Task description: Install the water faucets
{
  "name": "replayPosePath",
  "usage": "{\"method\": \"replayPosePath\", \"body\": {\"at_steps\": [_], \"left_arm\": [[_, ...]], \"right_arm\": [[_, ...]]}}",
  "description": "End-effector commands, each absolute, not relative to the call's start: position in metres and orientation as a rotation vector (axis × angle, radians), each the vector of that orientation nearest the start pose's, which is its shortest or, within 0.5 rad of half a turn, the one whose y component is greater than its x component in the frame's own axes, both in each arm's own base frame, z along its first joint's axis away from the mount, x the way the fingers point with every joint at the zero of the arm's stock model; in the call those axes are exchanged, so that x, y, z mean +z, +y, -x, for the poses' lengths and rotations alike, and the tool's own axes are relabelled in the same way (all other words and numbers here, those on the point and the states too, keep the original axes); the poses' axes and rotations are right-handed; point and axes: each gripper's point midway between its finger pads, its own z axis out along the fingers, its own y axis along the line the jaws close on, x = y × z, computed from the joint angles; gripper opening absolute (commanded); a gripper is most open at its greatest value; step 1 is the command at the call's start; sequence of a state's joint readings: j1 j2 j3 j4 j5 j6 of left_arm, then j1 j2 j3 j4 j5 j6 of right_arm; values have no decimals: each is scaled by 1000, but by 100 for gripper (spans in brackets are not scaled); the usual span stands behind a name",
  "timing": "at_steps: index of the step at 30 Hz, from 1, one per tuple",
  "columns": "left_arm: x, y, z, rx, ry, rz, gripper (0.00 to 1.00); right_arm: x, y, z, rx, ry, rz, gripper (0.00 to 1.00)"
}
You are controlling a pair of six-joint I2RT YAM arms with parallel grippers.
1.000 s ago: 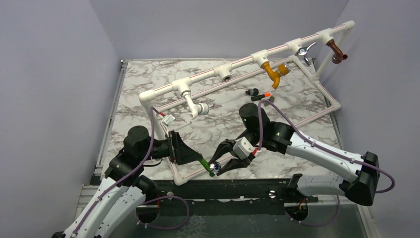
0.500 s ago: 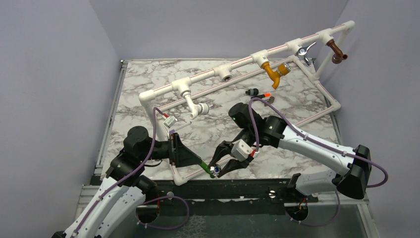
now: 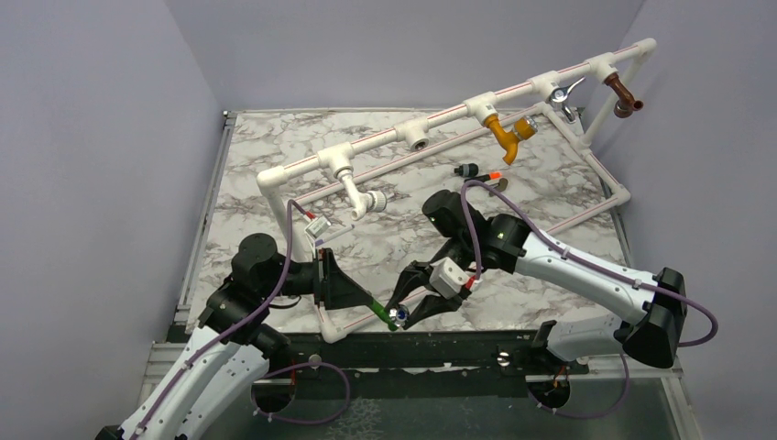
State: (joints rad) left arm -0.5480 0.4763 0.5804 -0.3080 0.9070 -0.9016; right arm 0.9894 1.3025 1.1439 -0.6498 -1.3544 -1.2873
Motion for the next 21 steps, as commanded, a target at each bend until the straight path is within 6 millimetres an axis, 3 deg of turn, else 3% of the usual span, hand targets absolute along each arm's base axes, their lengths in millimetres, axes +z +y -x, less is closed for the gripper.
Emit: {"method": "replayPosePath", "body": {"at_steps": [1,4,7,11,15,21], "left_arm": [[265,-225,-56,-1803,2032,-476,45],[265,-226,-56,-1804,2029,-480,42],[266,-226,-55,-1811,2021,-490,33],[266,-226,-53,-1821,2016,-507,0],[266,-226,-52,-1823,2012,-511,0],[265,-226,-51,-1819,2008,-523,0]], "right_arm": [[286,343,-24,1377,163,1905,1],[285,344,-23,1380,165,1907,1],[284,344,-23,1383,169,1911,1],[282,345,-23,1382,170,1914,0],[281,343,-23,1378,183,1917,7],[279,340,-24,1356,249,1921,36]]}}
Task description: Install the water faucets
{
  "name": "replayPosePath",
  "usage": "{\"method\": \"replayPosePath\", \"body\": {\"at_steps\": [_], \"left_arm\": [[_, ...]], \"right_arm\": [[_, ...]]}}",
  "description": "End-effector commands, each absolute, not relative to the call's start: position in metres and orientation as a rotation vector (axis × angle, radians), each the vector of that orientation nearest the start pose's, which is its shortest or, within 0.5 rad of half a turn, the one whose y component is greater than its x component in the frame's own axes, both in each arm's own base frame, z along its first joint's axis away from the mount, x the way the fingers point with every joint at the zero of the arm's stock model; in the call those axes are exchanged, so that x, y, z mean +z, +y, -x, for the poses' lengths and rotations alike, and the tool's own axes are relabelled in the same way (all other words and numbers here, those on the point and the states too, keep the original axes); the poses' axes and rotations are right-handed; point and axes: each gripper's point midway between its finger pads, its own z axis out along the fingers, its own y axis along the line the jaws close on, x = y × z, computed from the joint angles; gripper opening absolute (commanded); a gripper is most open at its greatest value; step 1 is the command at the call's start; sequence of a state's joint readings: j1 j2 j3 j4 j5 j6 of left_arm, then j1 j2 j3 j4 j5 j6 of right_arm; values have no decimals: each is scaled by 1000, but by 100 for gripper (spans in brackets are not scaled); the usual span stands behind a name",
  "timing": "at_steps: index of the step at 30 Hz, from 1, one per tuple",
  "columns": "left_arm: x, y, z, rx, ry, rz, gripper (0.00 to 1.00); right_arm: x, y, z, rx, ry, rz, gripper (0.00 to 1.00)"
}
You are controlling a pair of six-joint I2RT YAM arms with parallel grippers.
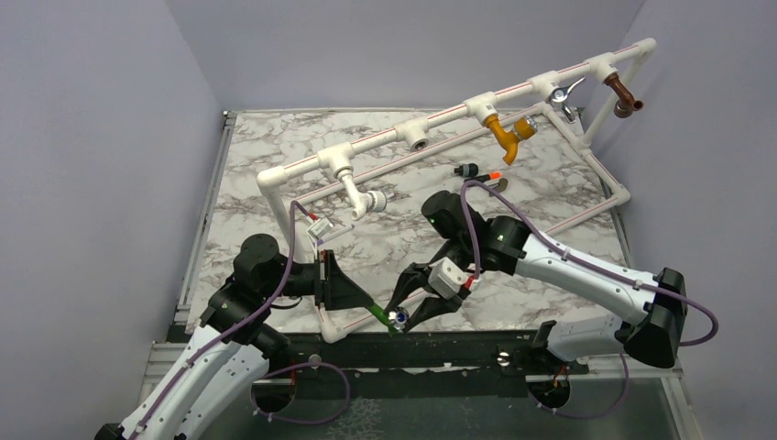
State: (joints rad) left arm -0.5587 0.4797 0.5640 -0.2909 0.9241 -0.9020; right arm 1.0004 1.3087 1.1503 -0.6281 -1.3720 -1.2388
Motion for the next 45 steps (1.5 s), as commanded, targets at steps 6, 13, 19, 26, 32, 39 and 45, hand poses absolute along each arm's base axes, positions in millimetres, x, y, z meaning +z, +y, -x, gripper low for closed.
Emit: {"method": "replayPosePath", "body": {"at_steps": [6,13,19,26,32,39,45], "left_arm": [[267,-226,-51,-1813,1996,-529,0],[275,-225,-53,-1790,1954,-533,0],[283,-222,-56,-1756,1906,-513,0],[295,-218,-70,-1673,1835,-420,0],[299,-211,-86,-1630,1795,-254,0],[310,-203,-96,-1644,1718,-89,0],[312,-194,-106,-1648,1667,52,0]], "right_arm": [[282,338,-26,1345,363,1887,58],[282,330,-28,1323,503,1830,73],[283,326,-48,1250,787,1631,73],[273,312,-83,1164,1107,1287,71],[274,300,-81,1242,1121,1107,71],[283,285,-84,1305,1010,873,84],[280,302,-98,1253,1088,923,100]]}}
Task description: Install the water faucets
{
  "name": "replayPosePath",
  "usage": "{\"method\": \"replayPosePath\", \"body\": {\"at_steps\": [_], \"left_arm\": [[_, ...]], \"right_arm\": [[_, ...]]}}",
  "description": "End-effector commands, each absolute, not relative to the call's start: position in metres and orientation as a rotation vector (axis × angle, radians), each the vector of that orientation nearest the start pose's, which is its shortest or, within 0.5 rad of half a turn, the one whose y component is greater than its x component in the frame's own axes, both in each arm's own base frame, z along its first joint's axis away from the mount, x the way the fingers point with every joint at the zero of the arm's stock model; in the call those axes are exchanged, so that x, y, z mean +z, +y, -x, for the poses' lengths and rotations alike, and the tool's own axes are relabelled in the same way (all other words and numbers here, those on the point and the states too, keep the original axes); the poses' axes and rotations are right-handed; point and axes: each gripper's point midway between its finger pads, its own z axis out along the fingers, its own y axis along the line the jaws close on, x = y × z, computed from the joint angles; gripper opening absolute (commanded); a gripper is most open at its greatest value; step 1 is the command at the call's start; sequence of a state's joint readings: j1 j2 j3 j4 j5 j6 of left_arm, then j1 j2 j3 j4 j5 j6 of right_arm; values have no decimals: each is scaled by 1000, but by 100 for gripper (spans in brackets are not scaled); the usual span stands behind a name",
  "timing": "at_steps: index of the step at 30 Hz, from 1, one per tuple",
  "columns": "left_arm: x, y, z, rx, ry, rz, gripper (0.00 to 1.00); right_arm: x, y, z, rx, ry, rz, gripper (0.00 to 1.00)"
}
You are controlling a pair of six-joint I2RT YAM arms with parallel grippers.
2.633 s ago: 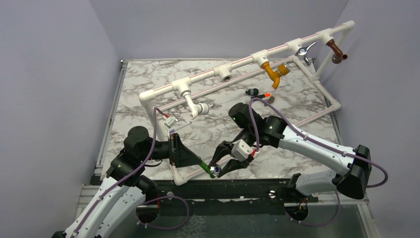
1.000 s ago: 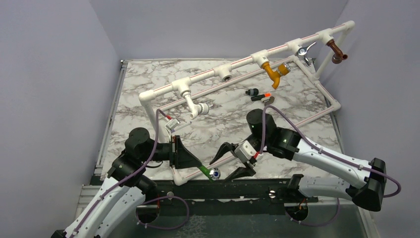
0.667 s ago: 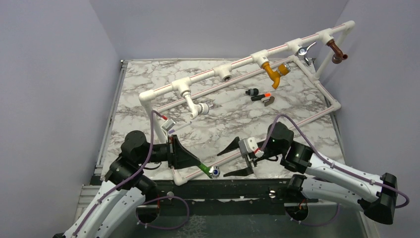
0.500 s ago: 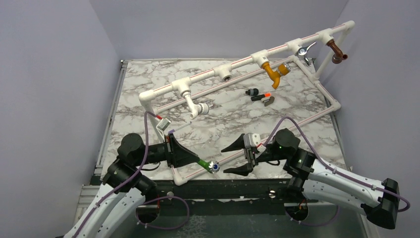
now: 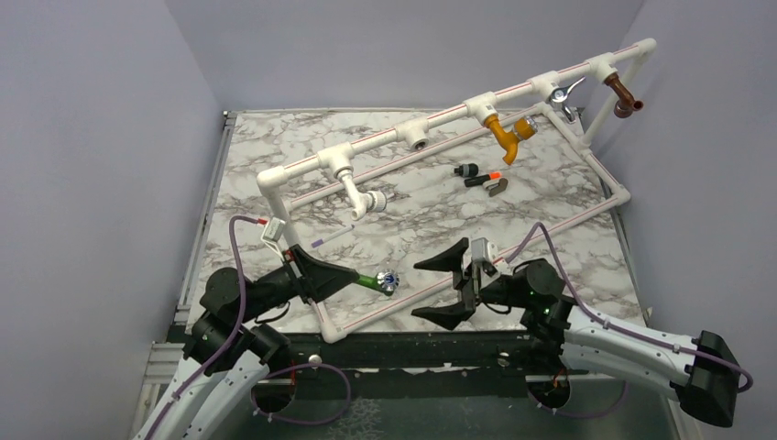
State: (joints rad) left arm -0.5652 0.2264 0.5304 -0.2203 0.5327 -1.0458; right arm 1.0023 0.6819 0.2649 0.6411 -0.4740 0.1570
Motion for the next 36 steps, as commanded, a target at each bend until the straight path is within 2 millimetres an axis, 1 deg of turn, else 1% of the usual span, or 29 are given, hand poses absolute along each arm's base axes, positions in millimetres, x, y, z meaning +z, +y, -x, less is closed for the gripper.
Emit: {"method": "replayPosePath", "body": {"at_steps": [1,2,4,5,7,8,12,14,17,20,22,24,27,29,32,36], "left_arm": [[313,-194,-107,-1653,1659,69,0],[314,-193,-108,-1657,1648,84,0],[315,-191,-110,-1665,1628,113,0],[317,-189,-110,-1669,1614,123,0],[317,-187,-113,-1675,1592,158,0],[318,-186,-113,-1682,1582,171,0],[315,-185,-114,-1718,1557,210,0],[314,-185,-115,-1740,1549,229,0],[315,-183,-115,-1762,1520,258,0],[314,-180,-117,-1762,1512,286,0],[315,-180,-117,-1769,1506,292,0],[315,-180,-117,-1777,1501,301,0],[314,-181,-118,-1786,1502,313,0],[317,-181,-118,-1799,1485,310,0],[315,-181,-119,-1805,1485,313,0],[313,-182,-119,-1808,1490,315,0]], "right_arm": [[279,305,-100,1244,1098,937,100],[278,307,-100,1241,1086,951,100],[284,308,-93,1246,978,984,100],[286,309,-95,1240,959,963,100],[291,312,-106,1232,996,905,100],[293,315,-110,1225,1008,906,100],[303,327,-102,1241,909,984,98],[307,333,-100,1250,873,1011,95],[310,343,-101,1266,863,1045,87],[310,352,-97,1295,839,1095,78],[311,356,-97,1304,836,1107,75],[311,359,-98,1310,834,1112,71],[309,363,-100,1314,839,1117,68],[307,365,-102,1310,851,1110,67],[308,366,-102,1319,843,1104,62],[308,368,-105,1312,850,1097,52]]}}
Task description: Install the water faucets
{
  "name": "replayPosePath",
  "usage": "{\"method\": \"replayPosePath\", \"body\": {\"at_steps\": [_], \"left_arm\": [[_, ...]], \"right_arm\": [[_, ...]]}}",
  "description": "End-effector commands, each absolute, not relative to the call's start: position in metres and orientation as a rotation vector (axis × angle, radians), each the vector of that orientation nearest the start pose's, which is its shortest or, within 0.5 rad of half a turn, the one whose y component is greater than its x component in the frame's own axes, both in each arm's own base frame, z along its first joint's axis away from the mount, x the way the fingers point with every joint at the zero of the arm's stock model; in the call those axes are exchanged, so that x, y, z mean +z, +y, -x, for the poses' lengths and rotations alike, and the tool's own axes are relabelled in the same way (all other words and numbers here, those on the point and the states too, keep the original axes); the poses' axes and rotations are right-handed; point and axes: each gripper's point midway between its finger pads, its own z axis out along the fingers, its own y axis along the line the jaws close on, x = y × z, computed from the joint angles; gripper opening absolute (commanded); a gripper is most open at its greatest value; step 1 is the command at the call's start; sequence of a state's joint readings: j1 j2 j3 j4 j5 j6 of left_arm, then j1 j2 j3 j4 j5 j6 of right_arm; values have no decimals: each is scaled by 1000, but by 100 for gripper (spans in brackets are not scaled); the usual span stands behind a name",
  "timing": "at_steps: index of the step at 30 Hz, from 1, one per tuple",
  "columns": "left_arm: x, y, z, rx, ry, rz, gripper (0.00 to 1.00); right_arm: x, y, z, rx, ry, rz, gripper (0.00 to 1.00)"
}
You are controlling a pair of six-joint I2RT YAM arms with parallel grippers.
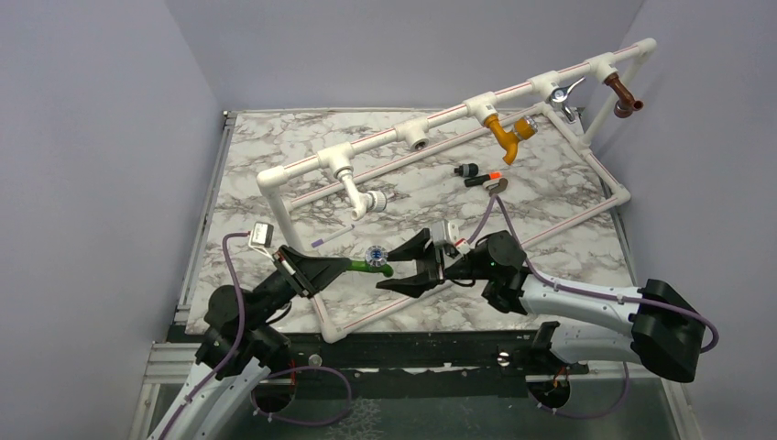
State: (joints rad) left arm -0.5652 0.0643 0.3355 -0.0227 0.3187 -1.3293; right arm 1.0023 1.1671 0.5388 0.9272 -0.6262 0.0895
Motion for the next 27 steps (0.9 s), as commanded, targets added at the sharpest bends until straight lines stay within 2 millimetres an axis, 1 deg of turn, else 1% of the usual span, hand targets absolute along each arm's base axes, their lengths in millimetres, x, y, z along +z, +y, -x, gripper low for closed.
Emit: {"method": "replayPosePath", "body": {"at_steps": [1,10,18,23,24,25,26,27], "left_arm": [[314,-182,-119,-1809,1487,314,0],[313,-182,-119,-1808,1493,315,0],[312,-182,-119,-1808,1497,318,0],[312,-182,-119,-1811,1499,317,0],[311,-183,-119,-1811,1501,319,0],[311,-183,-119,-1811,1501,319,0],[311,-183,-119,-1812,1502,321,0],[310,-183,-119,-1811,1504,323,0]], "right_arm": [[307,368,-106,1307,852,1097,50],[303,371,-111,1288,859,1097,45],[307,372,-109,1294,847,1101,41],[305,372,-111,1287,847,1099,36],[305,373,-111,1287,846,1101,34],[305,373,-111,1285,846,1101,29],[305,373,-111,1282,844,1101,22],[305,373,-111,1279,843,1103,9]]}}
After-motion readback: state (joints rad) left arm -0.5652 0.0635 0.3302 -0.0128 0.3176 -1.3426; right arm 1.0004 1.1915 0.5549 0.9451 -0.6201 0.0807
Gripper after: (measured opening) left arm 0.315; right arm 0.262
